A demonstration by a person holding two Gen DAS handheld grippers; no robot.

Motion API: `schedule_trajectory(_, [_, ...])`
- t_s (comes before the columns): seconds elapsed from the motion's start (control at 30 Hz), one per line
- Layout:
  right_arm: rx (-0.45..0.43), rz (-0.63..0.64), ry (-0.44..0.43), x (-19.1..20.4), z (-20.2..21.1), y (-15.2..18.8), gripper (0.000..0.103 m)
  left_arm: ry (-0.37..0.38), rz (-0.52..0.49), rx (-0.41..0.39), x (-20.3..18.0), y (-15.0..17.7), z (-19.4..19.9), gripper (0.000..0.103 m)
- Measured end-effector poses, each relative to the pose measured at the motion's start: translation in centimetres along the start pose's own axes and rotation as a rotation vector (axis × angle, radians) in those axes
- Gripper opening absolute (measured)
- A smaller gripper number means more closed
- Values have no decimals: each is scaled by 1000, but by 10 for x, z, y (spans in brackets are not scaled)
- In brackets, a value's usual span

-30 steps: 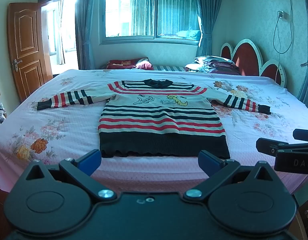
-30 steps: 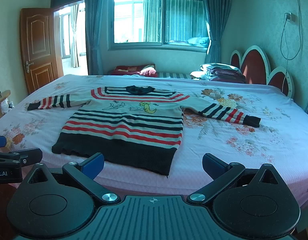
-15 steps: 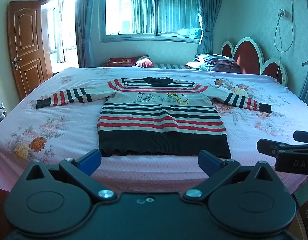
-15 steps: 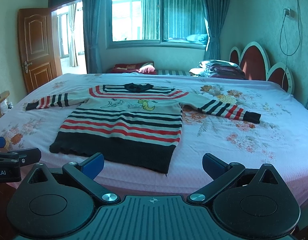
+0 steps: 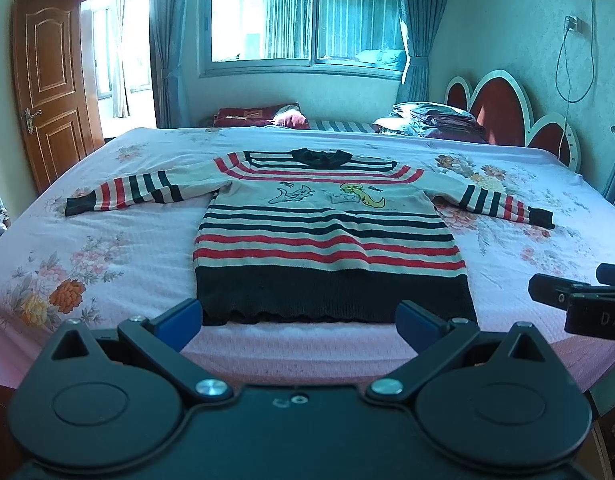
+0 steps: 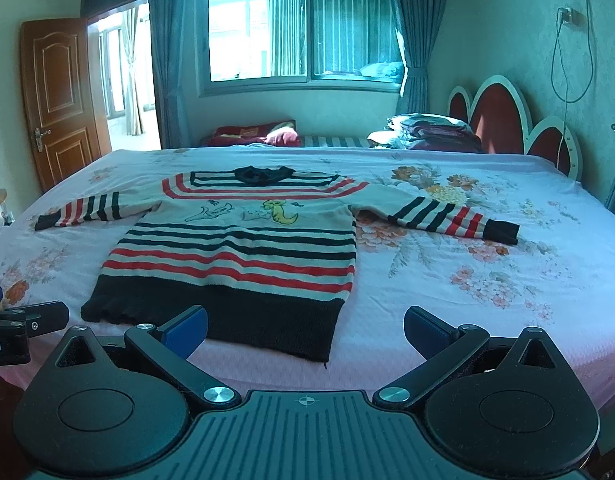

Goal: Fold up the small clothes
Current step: 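Move the right tool to the sweater's sleeve cuff and open its fingers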

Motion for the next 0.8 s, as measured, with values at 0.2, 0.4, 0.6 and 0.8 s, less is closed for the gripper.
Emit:
schedule_trajectory(0.2, [6, -8, 34, -3, -37, -8, 103, 34, -10, -1, 1, -13, -43, 103])
schedule_trajectory(0.4, [6, -25, 80, -1, -84, -23, 103, 73, -26, 4, 11, -30, -92, 103])
schedule_trajectory(0.6, [-4, -57, 123, 2, -128, -38, 103, 106, -36, 3, 25, -48, -135, 103])
schedule_trajectory(0.8, [13, -65, 160, -3, -156, -45, 103, 128, -31, 24, 26, -56, -169, 103])
Point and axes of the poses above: each gripper's, at about its wrist camera, not at the fingertips, and z roughly against the way its jaws point, x to its left, y to its underside, the point moved 7 cm from there along -z, roughly the way its jaws point, and after that the axes turned 14 degrees about -x, right-handed, at the moved point
